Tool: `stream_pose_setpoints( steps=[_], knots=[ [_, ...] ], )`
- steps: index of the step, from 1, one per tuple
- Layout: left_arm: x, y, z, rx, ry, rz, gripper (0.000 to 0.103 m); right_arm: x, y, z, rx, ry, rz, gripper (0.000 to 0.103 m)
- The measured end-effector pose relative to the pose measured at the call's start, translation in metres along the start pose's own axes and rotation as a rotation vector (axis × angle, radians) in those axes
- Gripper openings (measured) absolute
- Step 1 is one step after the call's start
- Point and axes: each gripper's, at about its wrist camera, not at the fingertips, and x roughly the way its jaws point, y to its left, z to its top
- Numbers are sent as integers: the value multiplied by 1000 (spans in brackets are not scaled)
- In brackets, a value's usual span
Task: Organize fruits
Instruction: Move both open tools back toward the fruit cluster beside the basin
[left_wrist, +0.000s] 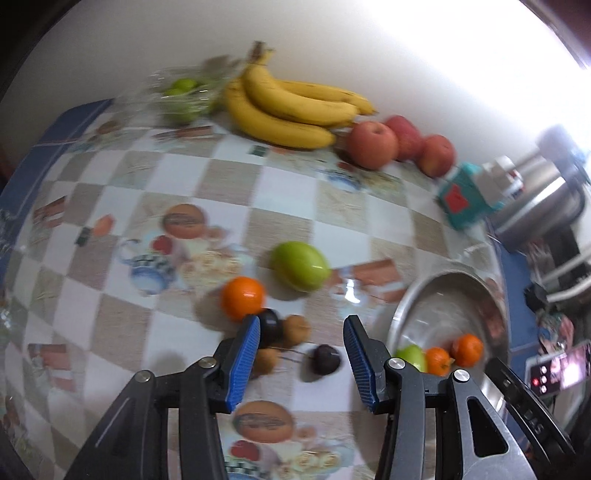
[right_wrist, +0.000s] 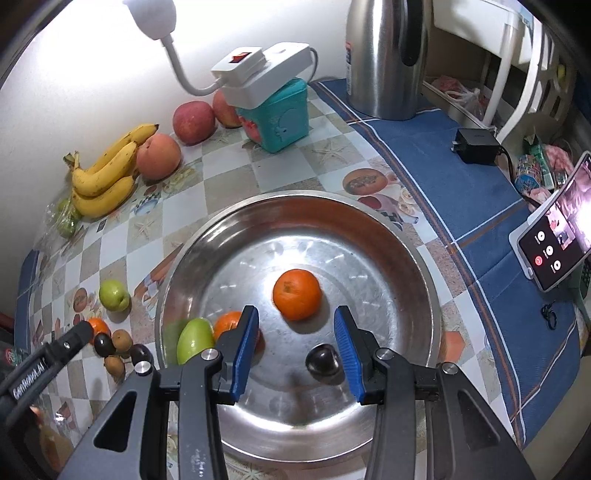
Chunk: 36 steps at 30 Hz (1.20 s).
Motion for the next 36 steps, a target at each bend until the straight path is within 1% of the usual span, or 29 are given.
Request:
stream_pose_setpoints(
  steps=[3, 10, 13, 19, 20, 24, 25, 26, 27, 28, 29, 32, 33, 34, 36],
  knots=[
    [-3, 14, 3, -34, -8, 52, 51, -3, 6, -1, -19, -2, 11, 43],
    [-11, 36, 6, -85, -15, 114, 52, -9, 22, -4, -67, -13, 13, 43],
    [-14, 44, 6, -104, -22, 146, 55, -11, 30, -6, -88, -16, 17, 43],
    [-19, 54, 7, -127, -31, 166, 55, -11, 41, -8, -122, -13, 32, 43],
    [-19, 55, 7, -129, -30, 167, 57, -11, 41, -8, -124, -12, 32, 43],
    [-16, 55, 7, -128, -20, 172, 70, -7, 41, -8, -124, -4, 25, 44],
    [-15, 54, 7, -128, -16, 171, 72, -6, 41, -8, -123, -1, 22, 48],
    [-15, 54, 7, -128, -13, 171, 76, -5, 40, -8, -122, 1, 19, 50],
    [-13, 54, 7, -127, -8, 172, 80, -4, 40, -8, -120, 3, 17, 55],
    [-12, 54, 6, -126, -2, 177, 82, -2, 39, -9, -119, 7, 14, 58],
    [-11, 55, 6, -125, 1, 180, 87, 0, 39, -9, -119, 11, 12, 59],
    [-6, 56, 5, -129, 17, 188, 95, 5, 39, -10, -122, 24, 5, 60],
    [-5, 56, 4, -130, 22, 193, 97, 7, 39, -10, -124, 28, 2, 64],
    [-4, 56, 4, -129, 25, 198, 97, 9, 39, -11, -125, 31, -1, 73],
    [-2, 57, 3, -126, 27, 205, 97, 11, 39, -11, -124, 33, -2, 79]
  ],
)
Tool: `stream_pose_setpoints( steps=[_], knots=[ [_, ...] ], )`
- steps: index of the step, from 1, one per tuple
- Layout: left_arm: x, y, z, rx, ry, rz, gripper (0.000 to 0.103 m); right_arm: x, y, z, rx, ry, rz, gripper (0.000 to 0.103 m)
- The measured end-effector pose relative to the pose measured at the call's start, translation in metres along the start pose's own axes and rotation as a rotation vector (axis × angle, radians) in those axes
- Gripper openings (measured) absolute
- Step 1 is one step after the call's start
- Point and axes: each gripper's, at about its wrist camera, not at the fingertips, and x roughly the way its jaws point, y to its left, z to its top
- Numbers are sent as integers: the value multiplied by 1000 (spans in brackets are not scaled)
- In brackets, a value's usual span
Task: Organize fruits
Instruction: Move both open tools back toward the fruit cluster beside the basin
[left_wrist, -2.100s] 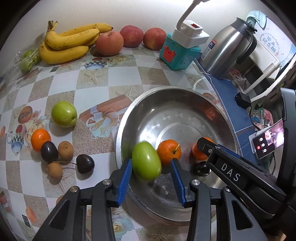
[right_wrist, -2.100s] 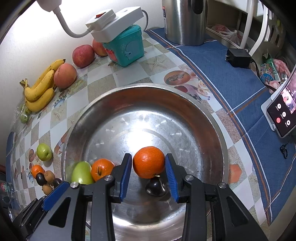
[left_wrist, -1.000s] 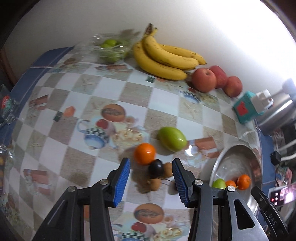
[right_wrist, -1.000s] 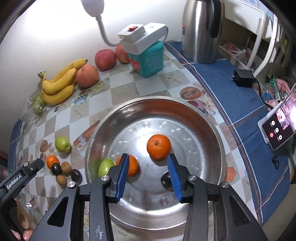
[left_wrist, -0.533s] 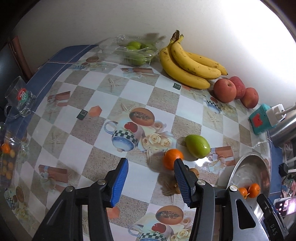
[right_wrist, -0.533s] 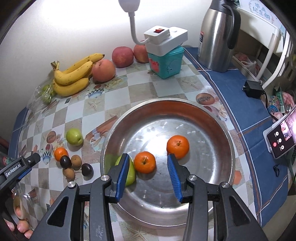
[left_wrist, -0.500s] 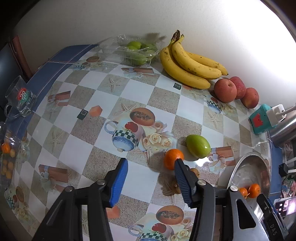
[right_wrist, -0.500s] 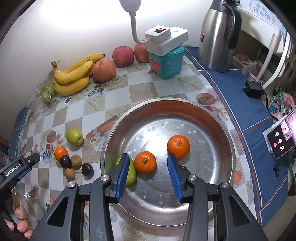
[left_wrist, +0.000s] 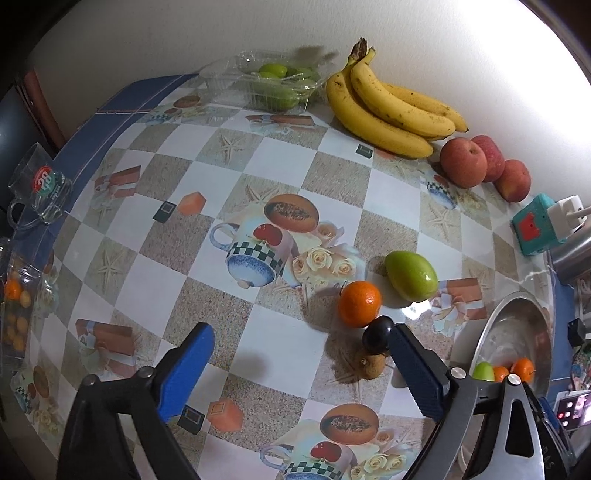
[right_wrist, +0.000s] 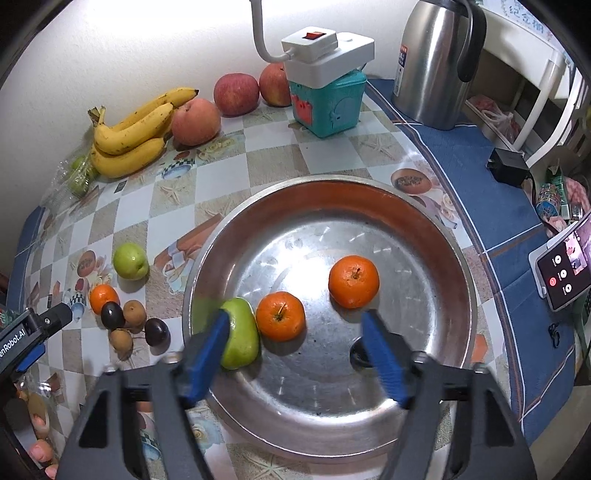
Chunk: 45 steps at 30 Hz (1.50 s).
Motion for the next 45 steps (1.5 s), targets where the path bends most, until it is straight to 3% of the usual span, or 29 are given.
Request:
stream_pose_setpoints(
  steps=[3, 8, 10, 12, 30, 45],
  knots=[
    [3, 0, -1, 7, -5, 15, 103, 2, 0, 0, -3, 3, 0, 79],
    [6, -1, -2, 19, -3, 29, 103, 6, 1, -2, -4, 9, -1, 79],
    [7, -1, -2, 21, -3, 34, 103, 7, 0, -2, -1, 7, -1, 89],
    [7, -1, -2, 22, -4, 39, 103, 7, -1, -2, 7, -1, 2, 93],
    [4, 4, 3, 30, -19, 52, 103, 2, -2, 0, 55, -59, 72, 93],
    [-2, 44, 17, -51, -49, 81, 103, 2, 49, 0, -76, -55, 191, 93]
  ],
)
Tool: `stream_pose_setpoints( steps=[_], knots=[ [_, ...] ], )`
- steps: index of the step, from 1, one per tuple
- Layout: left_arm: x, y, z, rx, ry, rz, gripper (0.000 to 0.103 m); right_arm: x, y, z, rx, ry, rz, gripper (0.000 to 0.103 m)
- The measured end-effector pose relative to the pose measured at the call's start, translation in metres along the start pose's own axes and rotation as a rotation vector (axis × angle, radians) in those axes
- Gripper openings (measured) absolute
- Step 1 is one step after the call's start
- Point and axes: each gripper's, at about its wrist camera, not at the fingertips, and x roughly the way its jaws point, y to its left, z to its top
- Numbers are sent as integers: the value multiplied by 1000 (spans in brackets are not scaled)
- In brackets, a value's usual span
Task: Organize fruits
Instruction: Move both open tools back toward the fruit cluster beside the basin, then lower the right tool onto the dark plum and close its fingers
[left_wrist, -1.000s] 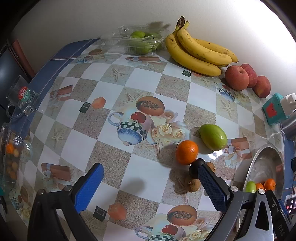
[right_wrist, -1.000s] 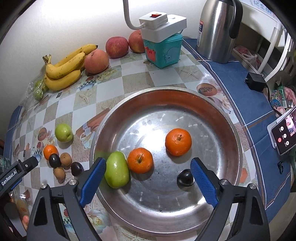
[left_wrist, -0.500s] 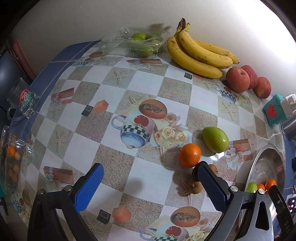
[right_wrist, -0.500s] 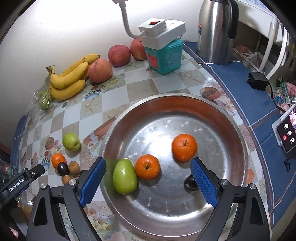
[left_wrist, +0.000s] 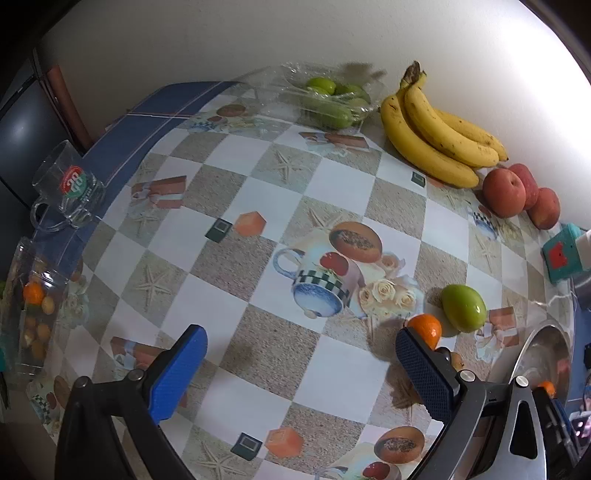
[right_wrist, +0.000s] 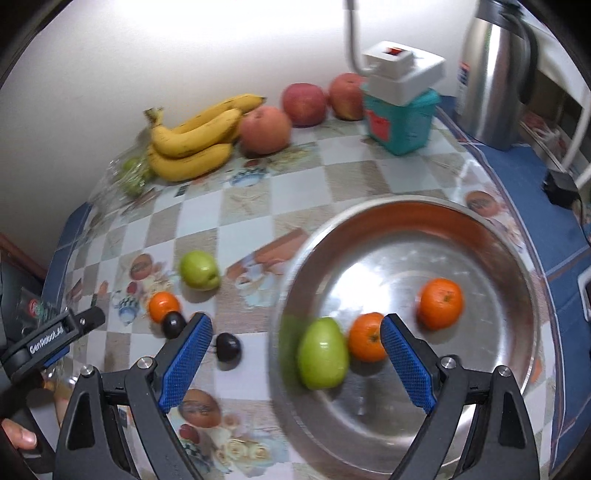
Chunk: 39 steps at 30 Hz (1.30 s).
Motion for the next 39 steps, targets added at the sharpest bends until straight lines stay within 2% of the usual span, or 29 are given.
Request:
stream_pose_setpoints(
  steps=[11, 22, 23, 25, 29, 31, 36, 39],
  knots=[
    [-6, 7, 3, 9, -3, 7, 103, 13, 56, -7, -128, 56, 124, 93],
    [15, -1, -3, -10, 83, -24, 103, 25, 62, -9, -128, 91, 121, 91],
    [16, -2, -4, -11, 89, -28, 103, 26, 62, -9, -130, 91, 118, 89],
    [18, -4, -5, -12, 98, -39, 103, 26, 62, -9, -133, 91, 114, 77],
    [22, -9, -6, -4, 111, -47, 103, 32, 62, -10, -138, 107, 106, 70],
    [23, -10, -6, -3, 119, -56, 103, 33, 61, -11, -138, 111, 107, 58],
    [26, -13, -7, 1, 129, -67, 103, 38, 59, -11, -128, 123, 114, 52],
    [28, -15, -8, 5, 133, -69, 103, 41, 57, -11, -127, 126, 90, 50]
  ],
)
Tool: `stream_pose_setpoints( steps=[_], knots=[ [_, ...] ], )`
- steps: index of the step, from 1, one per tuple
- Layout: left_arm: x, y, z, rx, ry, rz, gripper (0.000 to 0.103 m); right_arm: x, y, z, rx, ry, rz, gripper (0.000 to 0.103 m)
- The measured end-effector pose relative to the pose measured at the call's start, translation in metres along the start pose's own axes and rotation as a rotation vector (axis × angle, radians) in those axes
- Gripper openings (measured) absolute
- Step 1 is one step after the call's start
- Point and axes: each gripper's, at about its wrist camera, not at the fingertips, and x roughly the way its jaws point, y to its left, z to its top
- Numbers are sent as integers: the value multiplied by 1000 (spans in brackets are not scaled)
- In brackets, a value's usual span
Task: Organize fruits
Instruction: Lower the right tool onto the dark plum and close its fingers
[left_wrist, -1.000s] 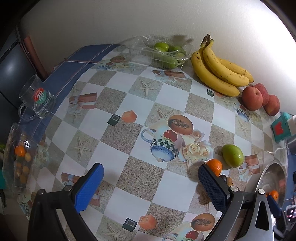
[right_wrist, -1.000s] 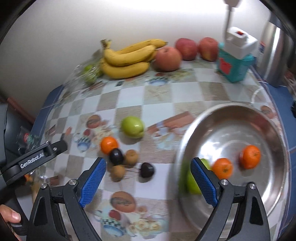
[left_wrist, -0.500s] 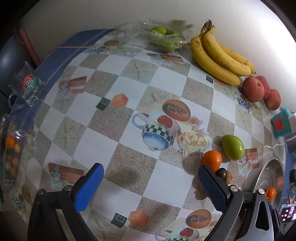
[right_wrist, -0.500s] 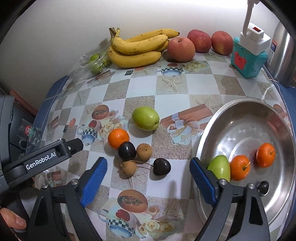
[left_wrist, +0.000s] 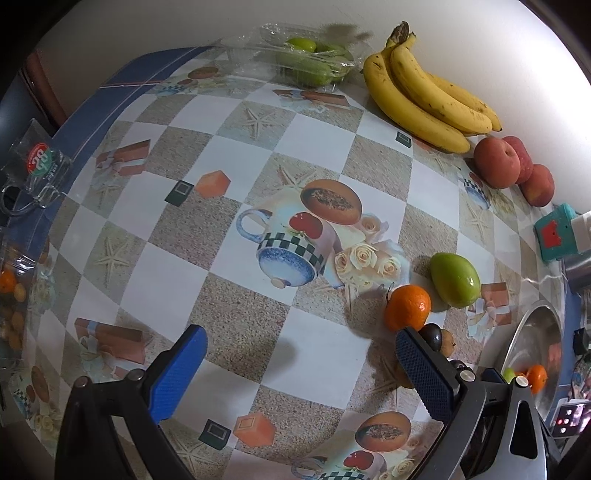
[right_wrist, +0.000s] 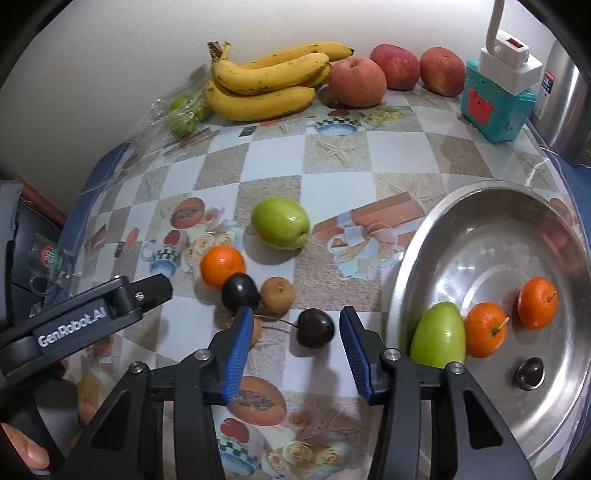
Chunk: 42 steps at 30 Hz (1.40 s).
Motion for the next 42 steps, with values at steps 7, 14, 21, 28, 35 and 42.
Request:
stream_pose_setpoints(
  steps=[7, 14, 21, 28, 35, 42],
  knots=[
    [6, -5, 1, 2, 14, -17, 103, 7, -3, 0, -5, 17, -33, 43],
    [8, -7, 0, 5, 27, -22, 103, 11, -4, -1, -8, 28, -48, 42],
    [9, -9, 1, 7, 27, -20, 103, 16, -4, -2, -13, 43, -58, 39],
    [9, -9, 1, 7, 27, -20, 103, 20, -3, -3, -16, 53, -60, 35],
    [9, -9, 1, 8, 27, -20, 103, 24, -5, -3, -5, 58, -51, 32],
    [8, -9, 1, 7, 27, -21, 103, 23, -4, -3, -5, 53, -37, 26]
  ],
)
